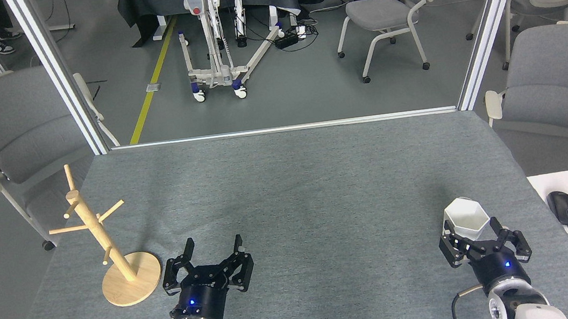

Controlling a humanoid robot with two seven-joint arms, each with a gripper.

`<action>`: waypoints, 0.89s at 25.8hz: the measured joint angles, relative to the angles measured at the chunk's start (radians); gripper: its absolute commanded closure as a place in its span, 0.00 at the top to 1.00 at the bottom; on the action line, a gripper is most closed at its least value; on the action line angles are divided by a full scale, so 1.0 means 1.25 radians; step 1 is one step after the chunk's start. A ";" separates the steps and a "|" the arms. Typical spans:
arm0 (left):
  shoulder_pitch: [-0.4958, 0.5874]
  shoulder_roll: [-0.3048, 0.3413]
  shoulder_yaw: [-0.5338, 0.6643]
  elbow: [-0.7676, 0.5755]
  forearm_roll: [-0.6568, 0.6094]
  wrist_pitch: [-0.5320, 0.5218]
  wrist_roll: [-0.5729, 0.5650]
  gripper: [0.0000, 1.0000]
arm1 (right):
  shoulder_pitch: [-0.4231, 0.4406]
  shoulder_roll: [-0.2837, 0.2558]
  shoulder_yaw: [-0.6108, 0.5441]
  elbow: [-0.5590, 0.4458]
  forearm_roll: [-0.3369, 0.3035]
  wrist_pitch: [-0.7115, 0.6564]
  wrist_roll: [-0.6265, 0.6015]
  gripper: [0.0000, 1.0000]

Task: Hang cup on storage rack
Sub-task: 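Lift the white cup slightly with the right gripper and hold it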

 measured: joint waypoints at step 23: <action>0.001 0.000 0.003 0.005 0.001 0.001 0.000 0.99 | -0.060 -0.017 0.050 0.088 -0.003 0.027 -0.023 0.99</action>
